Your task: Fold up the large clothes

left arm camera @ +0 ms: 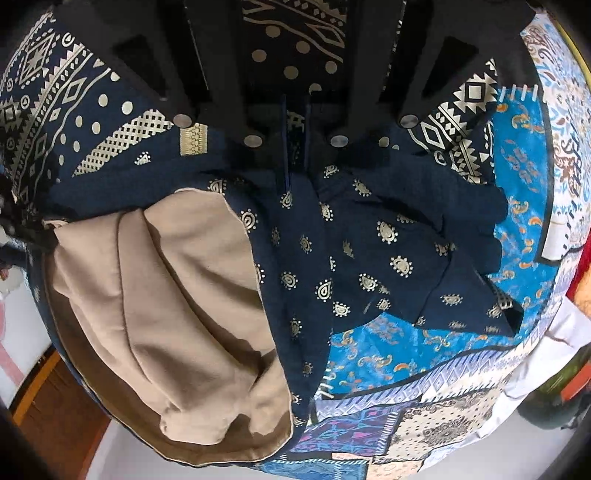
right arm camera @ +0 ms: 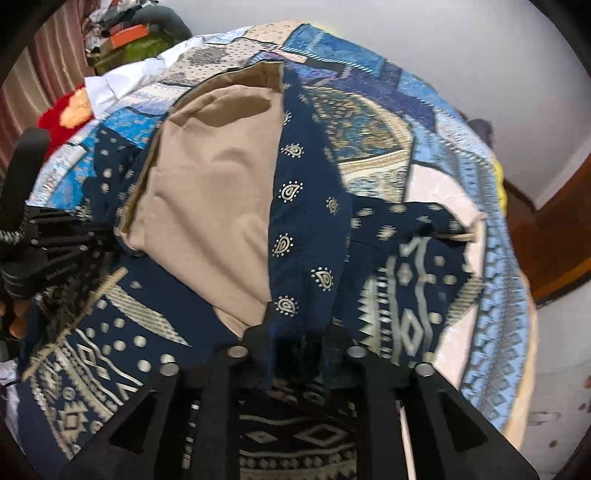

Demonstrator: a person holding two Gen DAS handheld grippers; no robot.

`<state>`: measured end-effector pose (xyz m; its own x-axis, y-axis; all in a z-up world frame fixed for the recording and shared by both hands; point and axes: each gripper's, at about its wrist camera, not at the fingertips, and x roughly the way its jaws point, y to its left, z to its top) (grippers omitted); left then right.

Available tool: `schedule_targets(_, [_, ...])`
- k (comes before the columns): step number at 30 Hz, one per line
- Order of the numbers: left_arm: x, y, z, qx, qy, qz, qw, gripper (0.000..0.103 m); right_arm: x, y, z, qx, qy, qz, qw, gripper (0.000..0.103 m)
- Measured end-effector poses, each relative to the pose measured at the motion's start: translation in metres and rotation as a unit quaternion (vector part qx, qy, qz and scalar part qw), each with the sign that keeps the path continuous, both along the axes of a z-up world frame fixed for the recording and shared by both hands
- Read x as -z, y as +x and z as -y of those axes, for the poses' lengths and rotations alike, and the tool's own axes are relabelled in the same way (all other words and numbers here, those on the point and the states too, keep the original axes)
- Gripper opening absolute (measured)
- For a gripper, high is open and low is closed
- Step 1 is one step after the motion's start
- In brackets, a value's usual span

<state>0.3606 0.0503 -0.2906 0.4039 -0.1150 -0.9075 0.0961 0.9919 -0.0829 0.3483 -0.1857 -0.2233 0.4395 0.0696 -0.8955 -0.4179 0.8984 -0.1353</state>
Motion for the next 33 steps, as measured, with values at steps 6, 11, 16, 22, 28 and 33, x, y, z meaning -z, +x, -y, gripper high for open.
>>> schedule_targets(6, [-0.013,-0.003,-0.008,-0.002,-0.012,-0.005,0.9999,0.012,-0.016,-0.010,0.031,0.020,-0.017,0.047,0.999,0.088])
schedule_targets(11, [-0.050,-0.003,-0.015,0.006,0.001,0.030,0.9995,0.064,-0.049,0.002,0.041,0.018,0.043,0.050,0.998,0.088])
schedule_targets(16, [-0.091,0.027,-0.022,-0.006,0.006,0.082,0.9966,0.071,-0.064,0.035,0.029,0.023,0.105,0.038,0.993,0.088])
schedule_targets(22, [-0.083,0.094,-0.013,-0.002,0.002,0.072,0.9974,0.072,-0.041,0.094,0.007,0.045,0.153,-0.010,0.987,0.085])
schedule_targets(28, [-0.053,0.135,0.004,-0.005,-0.021,0.047,0.9986,0.059,-0.016,0.136,-0.006,0.059,0.176,-0.045,0.982,0.044])
schedule_targets(33, [-0.051,0.140,0.015,0.009,-0.022,0.053,0.9983,0.007,-0.016,0.136,-0.012,0.040,0.201,-0.039,0.978,0.014])
